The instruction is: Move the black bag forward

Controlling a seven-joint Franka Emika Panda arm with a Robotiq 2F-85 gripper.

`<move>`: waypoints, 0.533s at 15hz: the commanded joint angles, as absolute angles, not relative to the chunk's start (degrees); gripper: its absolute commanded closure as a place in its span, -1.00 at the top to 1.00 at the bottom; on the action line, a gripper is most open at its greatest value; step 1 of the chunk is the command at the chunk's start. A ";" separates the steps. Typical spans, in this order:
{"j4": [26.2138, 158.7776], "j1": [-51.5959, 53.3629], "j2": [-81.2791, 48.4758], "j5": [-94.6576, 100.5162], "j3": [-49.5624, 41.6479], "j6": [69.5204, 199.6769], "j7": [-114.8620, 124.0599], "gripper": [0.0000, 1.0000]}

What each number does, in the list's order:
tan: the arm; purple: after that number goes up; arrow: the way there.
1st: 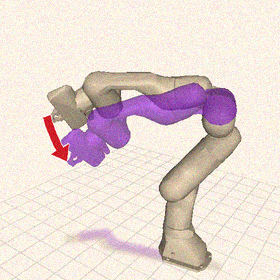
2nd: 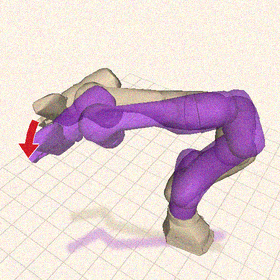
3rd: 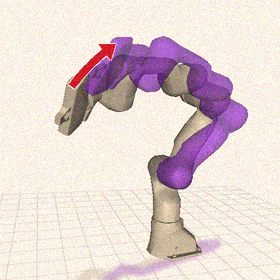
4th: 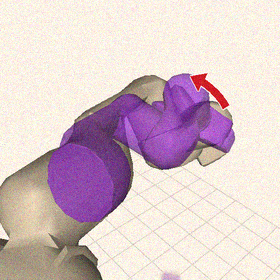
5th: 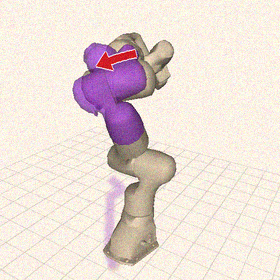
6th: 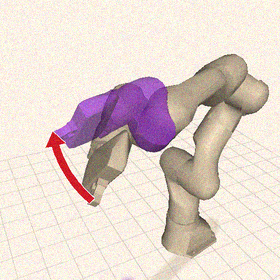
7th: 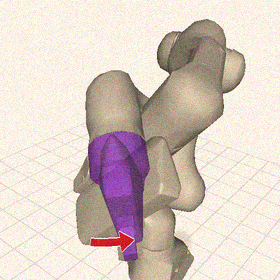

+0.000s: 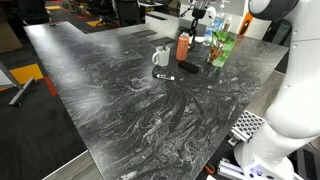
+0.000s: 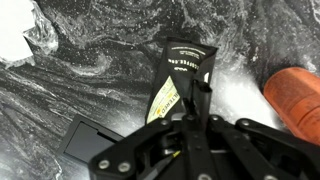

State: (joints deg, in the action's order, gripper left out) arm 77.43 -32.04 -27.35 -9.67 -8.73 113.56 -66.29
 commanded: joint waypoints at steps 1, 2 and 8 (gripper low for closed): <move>86.43 -29.39 -18.83 -7.97 -9.10 116.89 -63.08 -0.99; 87.85 -28.57 -17.05 -7.15 -9.16 117.46 -61.84 -0.99; 97.49 -22.65 -6.58 1.43 -11.15 126.05 -49.67 -0.99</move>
